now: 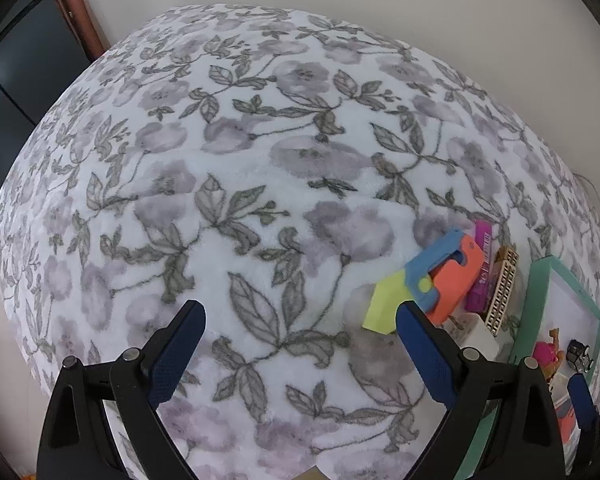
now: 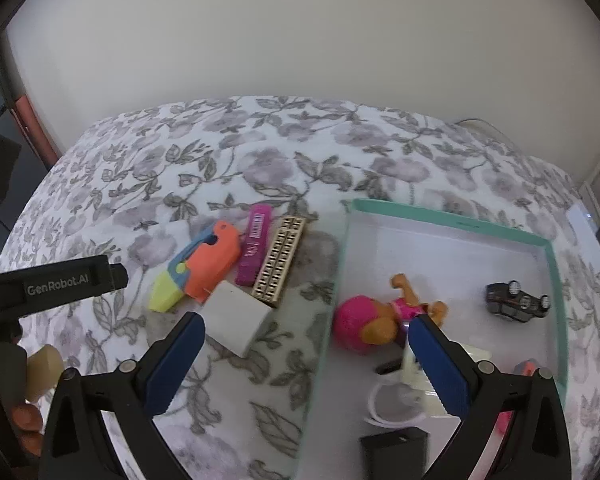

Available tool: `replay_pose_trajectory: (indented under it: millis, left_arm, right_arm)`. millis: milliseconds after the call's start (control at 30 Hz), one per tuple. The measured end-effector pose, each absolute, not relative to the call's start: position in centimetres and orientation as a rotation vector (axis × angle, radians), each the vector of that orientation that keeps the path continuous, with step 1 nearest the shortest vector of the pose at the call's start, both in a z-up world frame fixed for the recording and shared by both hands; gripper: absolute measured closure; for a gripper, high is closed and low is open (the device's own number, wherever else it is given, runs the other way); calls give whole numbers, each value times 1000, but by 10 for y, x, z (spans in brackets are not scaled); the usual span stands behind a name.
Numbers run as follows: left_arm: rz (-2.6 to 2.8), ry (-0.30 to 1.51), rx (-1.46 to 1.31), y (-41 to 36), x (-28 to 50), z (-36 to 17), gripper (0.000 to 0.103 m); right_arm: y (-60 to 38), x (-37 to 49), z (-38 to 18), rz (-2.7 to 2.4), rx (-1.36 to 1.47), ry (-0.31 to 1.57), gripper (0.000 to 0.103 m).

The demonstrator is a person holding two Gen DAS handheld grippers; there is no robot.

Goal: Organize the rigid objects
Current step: 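Move both tools back over the items beside the tray, lowering toward them, then grasp the white cube with the right tool while the left tool grasps the orange-blue-yellow toy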

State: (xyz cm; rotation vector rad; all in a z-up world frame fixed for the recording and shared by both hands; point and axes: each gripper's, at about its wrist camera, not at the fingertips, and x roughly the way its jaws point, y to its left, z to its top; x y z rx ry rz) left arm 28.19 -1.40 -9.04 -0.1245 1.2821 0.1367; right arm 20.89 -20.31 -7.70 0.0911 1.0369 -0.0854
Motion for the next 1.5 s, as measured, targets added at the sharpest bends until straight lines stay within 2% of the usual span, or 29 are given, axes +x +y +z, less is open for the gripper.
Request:
replay_pose_trajectory:
  millis: [200, 400, 633, 733, 1200, 1367, 1500]
  left_arm:
    - [166, 1314, -153, -3, 283, -101, 7]
    - [194, 1311, -191, 9, 283, -102, 7]
    - [207, 1314, -214, 18, 285, -104, 7]
    - [205, 1316, -216, 17, 286, -105, 7]
    - [191, 1307, -158, 6, 296, -108, 7]
    - [203, 1309, -159, 11, 295, -110, 7]
    - [197, 1308, -154, 10, 294, -111, 7]
  right_arm:
    - [-191, 216, -84, -58, 114, 1038, 3]
    - [-183, 223, -95, -9, 176, 1056, 18]
    - [-178, 232, -109, -4, 231, 1070, 24]
    - [-175, 236, -115, -9, 232, 1078, 30]
    - [-168, 248, -126, -26, 229, 1071, 31]
    - [-171, 246, -126, -8, 229, 1092, 44]
    - [-177, 243, -126, 15, 243, 1123, 45]
